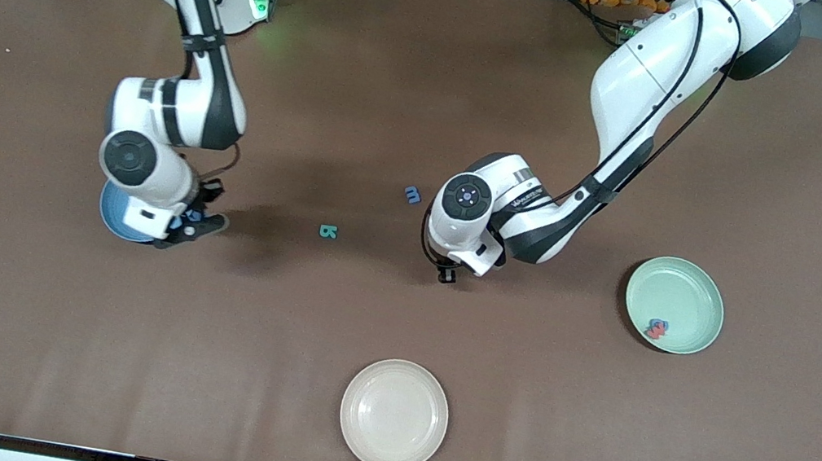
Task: Sort uppercase to blue plate, lowercase to green plate
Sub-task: 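Carry the yellow h to green with the left gripper while the right gripper places W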
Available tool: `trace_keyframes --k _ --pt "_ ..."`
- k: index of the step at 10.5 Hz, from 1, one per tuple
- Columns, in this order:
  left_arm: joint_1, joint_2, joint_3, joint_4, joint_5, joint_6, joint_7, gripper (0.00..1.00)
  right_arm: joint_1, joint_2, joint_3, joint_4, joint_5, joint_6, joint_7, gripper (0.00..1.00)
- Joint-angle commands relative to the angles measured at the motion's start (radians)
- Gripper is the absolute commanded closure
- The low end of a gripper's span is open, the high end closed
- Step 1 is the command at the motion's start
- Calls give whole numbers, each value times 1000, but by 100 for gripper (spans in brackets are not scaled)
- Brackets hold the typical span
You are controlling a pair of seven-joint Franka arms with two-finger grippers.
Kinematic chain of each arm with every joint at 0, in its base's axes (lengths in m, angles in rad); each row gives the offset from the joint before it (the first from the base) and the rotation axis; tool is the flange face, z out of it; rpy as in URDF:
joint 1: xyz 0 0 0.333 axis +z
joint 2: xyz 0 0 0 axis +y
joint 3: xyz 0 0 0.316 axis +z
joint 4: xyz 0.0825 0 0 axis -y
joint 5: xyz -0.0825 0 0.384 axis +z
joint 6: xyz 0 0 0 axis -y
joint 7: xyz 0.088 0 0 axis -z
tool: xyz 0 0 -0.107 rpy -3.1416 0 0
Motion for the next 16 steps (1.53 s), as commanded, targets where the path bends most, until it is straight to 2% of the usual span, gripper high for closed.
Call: trace_keyframes --k 1,4,8,10,12,13,14,16 --pt "35 -17 13 -2 -6 -9 -2 100 -17 -7 -88 -19 -39 -52 -173 100" --pt "182 -75 13 -5 0 -58 9 100 -50 28 -171 -42 -40 -34 -406 100" --pt "391 -123 -10 -31 2 -223 241 100 -65 62 -183 -42 -40 34 -479 100" --pt "478 -194 -23 -144 2 -242 355 100 -65 73 -183 -40 -40 39 -481 100" --pt "607 -305 -81 -290 -3 -233 481 100 -65 74 -183 -36 -37 43 -477 100" --pt "685 -337 -134 -340 -3 -233 528 100 -65 76 -182 -34 -28 46 -467 65" --pt "744 -348 -174 -367 0 -233 565 100 -65 77 -182 -31 -23 45 -465 47" --pt "772 -359 -182 -379 0 -233 593 100 -64 76 -180 -25 -20 34 -464 36"
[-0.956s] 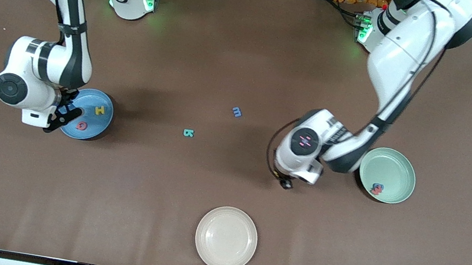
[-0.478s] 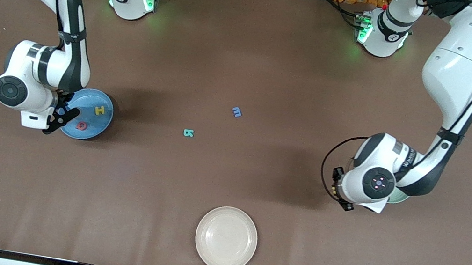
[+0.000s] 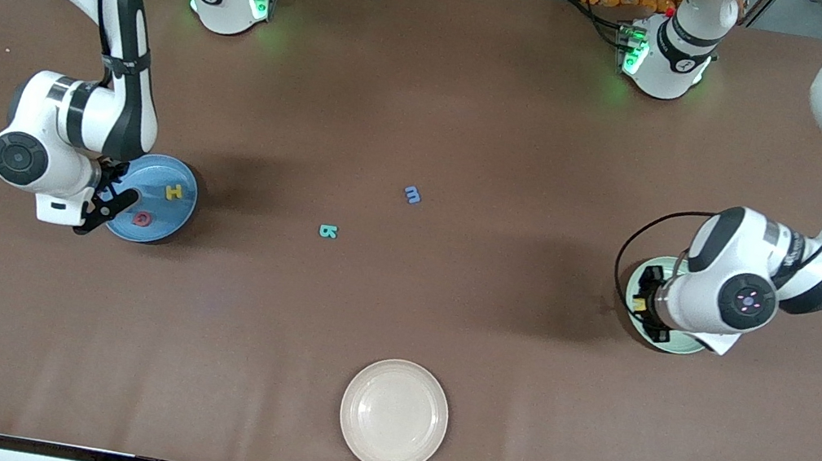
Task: Sort uppercase to blue plate, lowercase to green plate
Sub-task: 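Carry the yellow h to green with the left gripper while the right gripper places W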
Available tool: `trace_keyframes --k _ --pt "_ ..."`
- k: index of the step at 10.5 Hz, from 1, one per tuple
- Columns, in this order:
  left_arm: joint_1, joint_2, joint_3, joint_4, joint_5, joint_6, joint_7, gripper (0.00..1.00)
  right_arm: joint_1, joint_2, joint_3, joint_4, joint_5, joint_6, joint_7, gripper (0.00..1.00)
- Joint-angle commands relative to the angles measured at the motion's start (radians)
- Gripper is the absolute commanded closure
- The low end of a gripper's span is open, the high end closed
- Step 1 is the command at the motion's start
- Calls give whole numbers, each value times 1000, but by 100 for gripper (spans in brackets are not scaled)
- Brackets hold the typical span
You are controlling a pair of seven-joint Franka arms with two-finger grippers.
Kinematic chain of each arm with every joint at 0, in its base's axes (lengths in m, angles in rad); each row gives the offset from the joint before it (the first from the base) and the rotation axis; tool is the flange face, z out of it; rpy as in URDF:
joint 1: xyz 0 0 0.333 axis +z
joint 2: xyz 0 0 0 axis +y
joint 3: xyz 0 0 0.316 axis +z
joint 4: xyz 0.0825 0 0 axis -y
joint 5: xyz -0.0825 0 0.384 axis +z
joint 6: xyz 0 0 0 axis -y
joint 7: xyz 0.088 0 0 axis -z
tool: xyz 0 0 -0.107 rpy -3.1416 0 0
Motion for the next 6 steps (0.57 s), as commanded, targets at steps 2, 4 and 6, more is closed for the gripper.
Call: trace_keyframes --k 2,4,6 --pt "17 -35 -17 -49 27 4 27 1 13 -21 37 32 26 -61 117 39" --pt "12 -32 -17 -50 31 1 28 0 13 -55 132 87 100 -175 287 38" --pt "-16 -31 -26 -47 32 2 28 0 19 -77 236 113 199 -164 422 39"
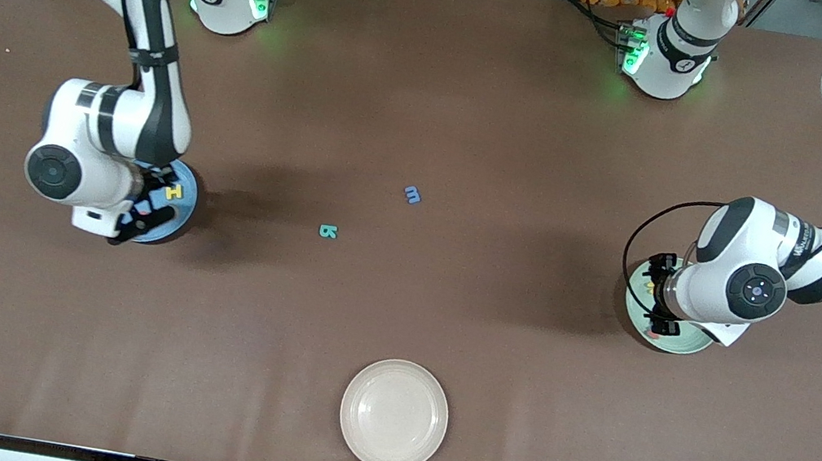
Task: Sort uppercase to blue plate, lowercase to green plate
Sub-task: 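Return the left gripper while the right gripper grasps the teal R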
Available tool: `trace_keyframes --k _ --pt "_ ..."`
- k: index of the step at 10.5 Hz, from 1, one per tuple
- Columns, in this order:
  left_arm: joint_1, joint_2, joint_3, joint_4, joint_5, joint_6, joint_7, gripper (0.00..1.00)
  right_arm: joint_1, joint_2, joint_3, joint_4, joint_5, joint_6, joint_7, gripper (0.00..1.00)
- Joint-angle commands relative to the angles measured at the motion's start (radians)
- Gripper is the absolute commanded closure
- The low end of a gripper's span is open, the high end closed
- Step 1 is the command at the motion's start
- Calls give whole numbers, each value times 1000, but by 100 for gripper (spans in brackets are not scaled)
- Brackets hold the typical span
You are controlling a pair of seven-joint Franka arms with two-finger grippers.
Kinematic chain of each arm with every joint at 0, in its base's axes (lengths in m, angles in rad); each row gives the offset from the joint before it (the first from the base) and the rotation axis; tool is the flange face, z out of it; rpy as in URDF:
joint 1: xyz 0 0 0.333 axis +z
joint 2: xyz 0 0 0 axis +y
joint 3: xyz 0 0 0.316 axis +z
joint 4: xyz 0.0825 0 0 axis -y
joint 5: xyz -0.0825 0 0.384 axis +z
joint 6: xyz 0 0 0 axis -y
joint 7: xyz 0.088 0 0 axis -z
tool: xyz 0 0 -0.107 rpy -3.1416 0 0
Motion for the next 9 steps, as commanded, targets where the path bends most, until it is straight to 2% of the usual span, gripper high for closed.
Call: trace_keyframes --k 1,2,5,7,9 --pt "-44 -16 -25 -15 19 3 3 0 -4 -30 122 42 49 15 183 38" --pt "-76 -15 -32 -12 14 8 -11 0 4 -27 183 52 48 85 290 38" --pt "-183 -1 -34 -1 16 70 -129 0 41 -10 259 53 48 228 549 35" --pt "-234 8 -33 21 37 83 -117 0 73 45 323 63 40 354 794 16" --pt "-234 10 -33 43 46 86 -74 0 139 114 334 105 37 387 967 16"
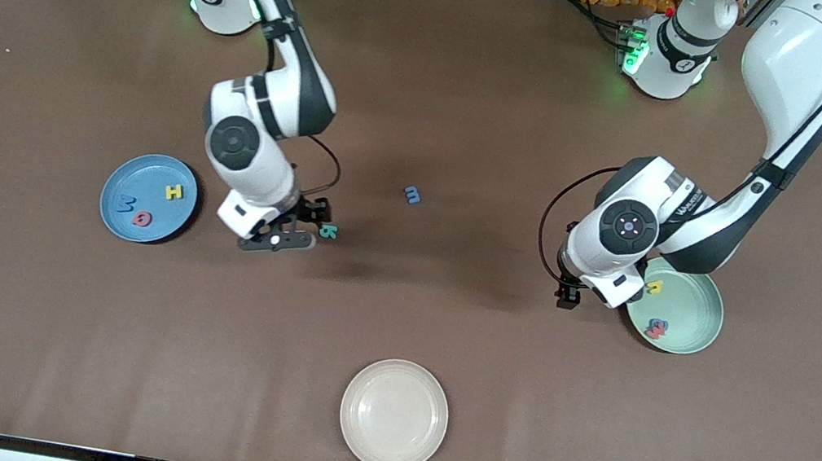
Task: Sort uppercase to blue plate, lowercase to green plate
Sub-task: 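Return the left gripper while the right gripper grasps the teal R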
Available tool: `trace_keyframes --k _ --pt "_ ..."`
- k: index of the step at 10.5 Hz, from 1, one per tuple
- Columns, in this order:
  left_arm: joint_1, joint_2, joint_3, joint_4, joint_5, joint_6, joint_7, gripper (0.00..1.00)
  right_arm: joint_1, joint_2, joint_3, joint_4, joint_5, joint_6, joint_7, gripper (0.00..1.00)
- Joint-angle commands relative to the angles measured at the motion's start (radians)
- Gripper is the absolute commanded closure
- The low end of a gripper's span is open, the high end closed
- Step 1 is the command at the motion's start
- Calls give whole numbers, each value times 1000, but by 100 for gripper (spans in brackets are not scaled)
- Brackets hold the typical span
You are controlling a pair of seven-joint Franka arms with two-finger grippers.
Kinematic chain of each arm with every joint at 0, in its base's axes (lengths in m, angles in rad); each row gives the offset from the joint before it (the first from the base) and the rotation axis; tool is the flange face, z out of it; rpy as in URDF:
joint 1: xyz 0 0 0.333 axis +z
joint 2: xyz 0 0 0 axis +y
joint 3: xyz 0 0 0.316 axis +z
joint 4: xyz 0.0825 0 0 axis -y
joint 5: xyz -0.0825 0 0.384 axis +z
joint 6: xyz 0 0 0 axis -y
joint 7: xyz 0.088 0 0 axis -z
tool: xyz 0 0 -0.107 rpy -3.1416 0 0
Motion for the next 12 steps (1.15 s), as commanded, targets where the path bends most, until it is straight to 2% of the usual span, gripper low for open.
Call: trace_keyframes --k 1,6,12 --pt "-4 25 3 50 31 5 33 0 36 89 5 62 -3 51 138 17" --pt "-79 65 3 102 115 11 36 0 21 131 -12 63 -13 78 69 19" --pt "-95 64 4 113 123 11 108 0 32 143 -10 32 -7 101 69 26"
